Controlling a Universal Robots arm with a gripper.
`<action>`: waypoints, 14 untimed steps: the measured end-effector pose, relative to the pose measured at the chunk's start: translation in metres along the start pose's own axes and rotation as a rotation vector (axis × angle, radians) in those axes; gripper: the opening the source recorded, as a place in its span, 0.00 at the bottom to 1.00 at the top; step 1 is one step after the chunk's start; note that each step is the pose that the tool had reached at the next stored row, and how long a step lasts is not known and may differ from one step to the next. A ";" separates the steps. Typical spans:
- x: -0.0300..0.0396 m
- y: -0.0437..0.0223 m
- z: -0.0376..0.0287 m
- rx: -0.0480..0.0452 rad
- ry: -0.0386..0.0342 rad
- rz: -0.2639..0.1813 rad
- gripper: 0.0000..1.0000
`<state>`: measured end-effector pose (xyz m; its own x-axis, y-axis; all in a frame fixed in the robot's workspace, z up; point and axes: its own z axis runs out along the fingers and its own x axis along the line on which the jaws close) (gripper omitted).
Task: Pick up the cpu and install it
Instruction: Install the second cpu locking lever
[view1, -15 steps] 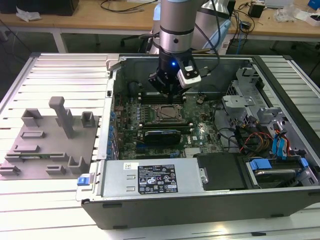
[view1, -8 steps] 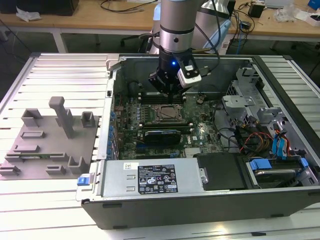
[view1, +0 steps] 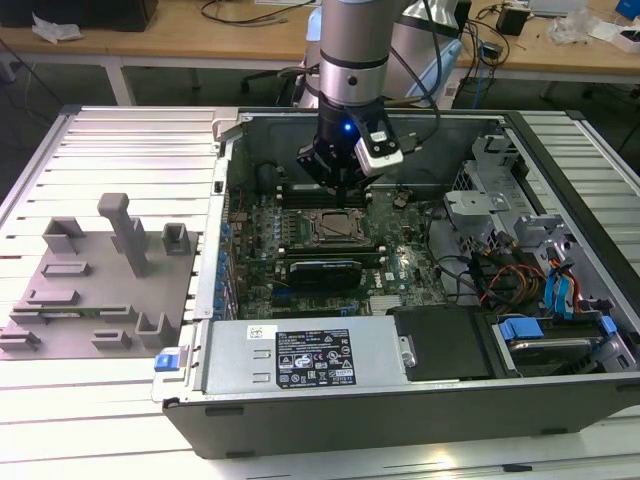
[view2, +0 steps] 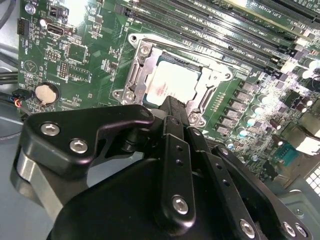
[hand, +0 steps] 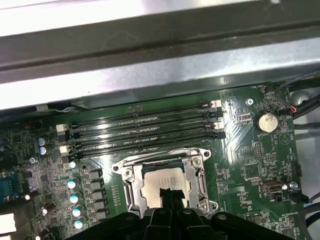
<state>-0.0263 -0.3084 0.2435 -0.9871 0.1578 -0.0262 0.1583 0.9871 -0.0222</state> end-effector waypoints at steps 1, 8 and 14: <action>-0.0001 -0.0009 0.0000 0.0000 0.0000 0.000 0.11; -0.0040 -0.0249 0.0007 -0.0001 -0.0001 0.000 0.11; -0.0075 -0.0468 0.0012 0.0000 0.0000 0.000 0.11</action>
<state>-0.0263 -0.3558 0.2435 -0.9871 0.1577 -0.0262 0.1583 0.9871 -0.0222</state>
